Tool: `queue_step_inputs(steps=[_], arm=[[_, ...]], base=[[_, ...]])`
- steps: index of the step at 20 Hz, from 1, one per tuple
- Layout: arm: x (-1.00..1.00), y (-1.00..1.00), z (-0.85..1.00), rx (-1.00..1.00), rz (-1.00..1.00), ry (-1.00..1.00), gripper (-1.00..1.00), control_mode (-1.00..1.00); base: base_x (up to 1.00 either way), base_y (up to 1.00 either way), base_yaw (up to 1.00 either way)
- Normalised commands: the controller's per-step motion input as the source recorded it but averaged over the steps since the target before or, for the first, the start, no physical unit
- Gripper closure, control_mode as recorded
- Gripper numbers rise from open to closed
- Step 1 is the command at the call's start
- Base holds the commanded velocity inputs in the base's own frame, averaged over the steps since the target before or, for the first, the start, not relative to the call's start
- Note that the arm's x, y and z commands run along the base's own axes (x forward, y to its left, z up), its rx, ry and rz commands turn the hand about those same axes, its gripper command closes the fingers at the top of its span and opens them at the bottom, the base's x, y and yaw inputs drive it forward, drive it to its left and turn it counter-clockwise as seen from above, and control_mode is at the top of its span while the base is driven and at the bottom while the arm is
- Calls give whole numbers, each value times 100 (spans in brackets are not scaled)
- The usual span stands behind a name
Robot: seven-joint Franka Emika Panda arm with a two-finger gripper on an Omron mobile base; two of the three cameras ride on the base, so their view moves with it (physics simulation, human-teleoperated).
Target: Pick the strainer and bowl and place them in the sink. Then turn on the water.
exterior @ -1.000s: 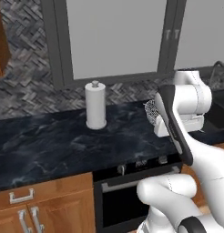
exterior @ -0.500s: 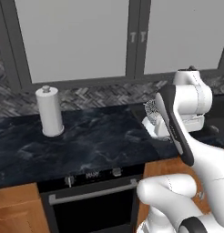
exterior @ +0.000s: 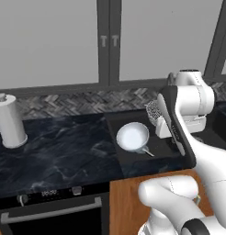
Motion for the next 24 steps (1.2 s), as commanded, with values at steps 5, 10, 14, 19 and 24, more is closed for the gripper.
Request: queue_step_inputs(steps=[5, 10, 14, 19, 24], arm=[[0, 0, 0, 0, 0, 0, 100, 100], [0, 0, 0, 0, 0, 0, 100, 100], [0, 0, 0, 0, 0, 0, 100, 100], [0, 0, 0, 0, 0, 0, 100, 100], [0, 0, 0, 0, 0, 0, 100, 100]], base=[[21, -66, 6], [0, -54, 0], [2, -51, 0], [9, -62, 0], [7, -66, 0]])
